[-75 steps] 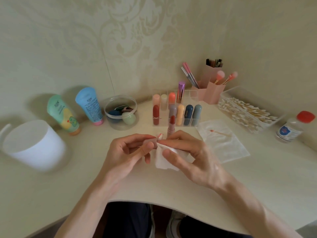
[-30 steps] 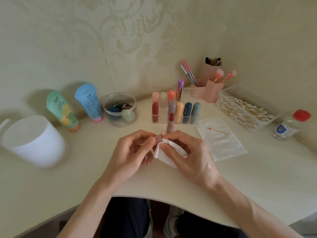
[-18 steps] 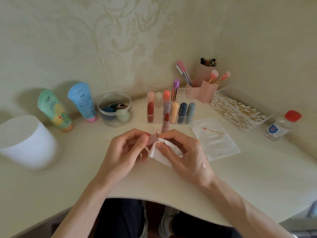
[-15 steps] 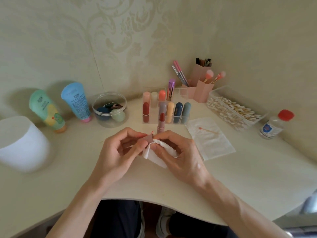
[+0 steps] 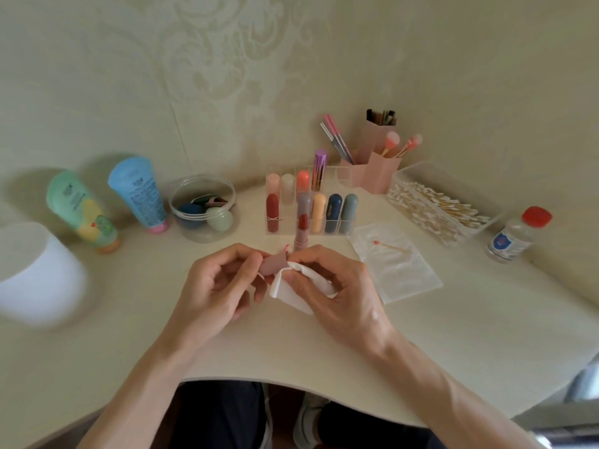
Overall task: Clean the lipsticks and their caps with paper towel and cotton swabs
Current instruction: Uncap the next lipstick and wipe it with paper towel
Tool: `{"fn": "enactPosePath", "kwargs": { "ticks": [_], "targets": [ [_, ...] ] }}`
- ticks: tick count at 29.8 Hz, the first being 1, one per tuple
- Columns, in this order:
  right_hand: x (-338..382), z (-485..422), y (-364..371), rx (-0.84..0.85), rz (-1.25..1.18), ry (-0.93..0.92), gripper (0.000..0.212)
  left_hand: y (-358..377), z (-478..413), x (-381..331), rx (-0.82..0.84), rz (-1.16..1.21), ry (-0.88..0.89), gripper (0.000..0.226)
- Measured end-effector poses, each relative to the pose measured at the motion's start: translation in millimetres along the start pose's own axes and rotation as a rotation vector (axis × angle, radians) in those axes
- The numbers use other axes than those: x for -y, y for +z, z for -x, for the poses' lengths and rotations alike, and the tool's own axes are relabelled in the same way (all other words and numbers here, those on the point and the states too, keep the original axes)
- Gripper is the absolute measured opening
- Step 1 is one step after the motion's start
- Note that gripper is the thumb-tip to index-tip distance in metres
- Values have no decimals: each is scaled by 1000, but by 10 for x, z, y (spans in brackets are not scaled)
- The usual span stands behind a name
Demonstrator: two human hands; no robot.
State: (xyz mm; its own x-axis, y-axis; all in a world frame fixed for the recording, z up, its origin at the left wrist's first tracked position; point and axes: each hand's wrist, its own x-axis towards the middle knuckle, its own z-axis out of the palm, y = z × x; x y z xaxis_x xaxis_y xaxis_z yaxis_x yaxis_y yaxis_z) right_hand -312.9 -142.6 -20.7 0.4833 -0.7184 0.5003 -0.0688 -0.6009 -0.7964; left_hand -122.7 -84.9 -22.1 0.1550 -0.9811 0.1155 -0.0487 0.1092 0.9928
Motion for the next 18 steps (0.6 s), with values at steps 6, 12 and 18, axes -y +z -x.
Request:
{"fn": "enactPosePath", "kwargs": {
  "ticks": [6, 12, 18],
  "targets": [
    [-79, 20, -1, 4, 60, -24, 11, 13, -23, -37, 78, -45, -44, 50],
    [-31, 16, -13, 17, 63, -99, 9, 34, -4, -72, 161, -83, -56, 68],
    [-99, 41, 30, -24, 107, -35, 13, 25, -20, -23, 100, -35, 37, 25]
  ]
}}
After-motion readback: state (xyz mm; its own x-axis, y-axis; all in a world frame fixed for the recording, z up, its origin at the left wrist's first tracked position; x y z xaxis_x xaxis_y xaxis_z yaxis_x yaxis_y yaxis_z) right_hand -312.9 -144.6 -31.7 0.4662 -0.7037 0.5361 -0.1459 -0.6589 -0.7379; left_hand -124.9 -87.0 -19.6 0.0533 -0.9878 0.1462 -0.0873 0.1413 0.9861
